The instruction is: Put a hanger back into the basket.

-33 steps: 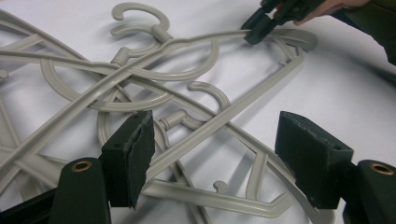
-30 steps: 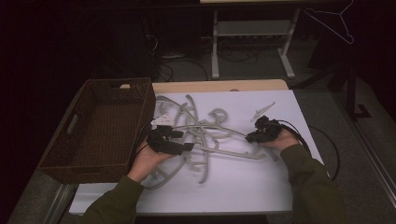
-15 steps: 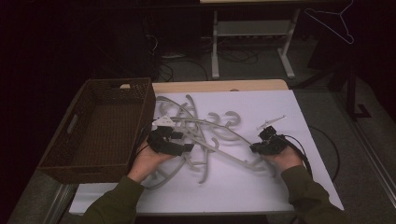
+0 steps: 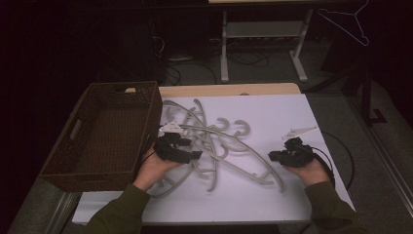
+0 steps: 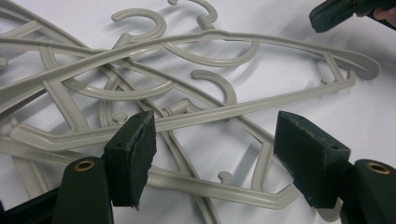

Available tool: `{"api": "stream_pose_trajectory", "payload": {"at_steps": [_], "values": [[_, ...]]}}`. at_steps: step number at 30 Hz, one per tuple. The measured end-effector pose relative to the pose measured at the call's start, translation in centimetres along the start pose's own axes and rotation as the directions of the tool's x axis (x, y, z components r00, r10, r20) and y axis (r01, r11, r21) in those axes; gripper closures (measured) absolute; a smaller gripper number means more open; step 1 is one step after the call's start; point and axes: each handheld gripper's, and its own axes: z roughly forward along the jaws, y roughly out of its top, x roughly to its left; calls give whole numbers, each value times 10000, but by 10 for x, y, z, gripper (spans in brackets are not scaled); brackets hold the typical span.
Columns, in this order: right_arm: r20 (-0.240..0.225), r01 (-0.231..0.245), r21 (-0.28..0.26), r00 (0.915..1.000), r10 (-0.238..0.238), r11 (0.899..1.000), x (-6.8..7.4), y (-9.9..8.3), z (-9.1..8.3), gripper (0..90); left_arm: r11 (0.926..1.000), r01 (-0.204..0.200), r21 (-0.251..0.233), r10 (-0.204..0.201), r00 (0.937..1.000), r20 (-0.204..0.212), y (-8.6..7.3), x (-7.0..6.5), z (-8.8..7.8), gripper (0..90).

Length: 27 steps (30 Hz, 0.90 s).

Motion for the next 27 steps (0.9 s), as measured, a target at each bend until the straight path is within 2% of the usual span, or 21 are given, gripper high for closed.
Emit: {"api": "stream_pose_trajectory", "payload": {"at_steps": [3,6,12,15,17,18,23,27], "values": [[104,163,469,9998,-168,9988,-5,-7,6,895,10000,-5,32,5,10000,-10,0,0,0,297],[-212,468,817,9988,-452,9956,-1,-10,13,897,10000,-7,48,7,10000,1,0,0,0,297],[-655,1027,1080,9932,-960,9888,12,-11,15,898,10000,19,76,-18,10000,-48,-1,1,-1,297],[-1001,1152,1081,9895,-1045,9874,21,-14,14,898,9999,11,101,-10,10000,-73,-1,1,0,297],[-1227,1439,1034,9838,-1310,9842,26,-16,14,898,9999,4,119,-3,10000,-80,-1,1,0,297],[-1441,1426,1005,9813,-1274,9847,30,-17,14,898,9999,21,134,-20,10000,-69,-1,1,1,297],[-2192,1934,915,9608,-1697,9768,49,-21,17,898,9997,-47,221,49,10000,-48,-1,-1,3,297],[-2522,2394,882,9444,-2108,9669,62,-20,21,897,9995,-117,285,119,9999,-59,-1,-1,4,297]]}}
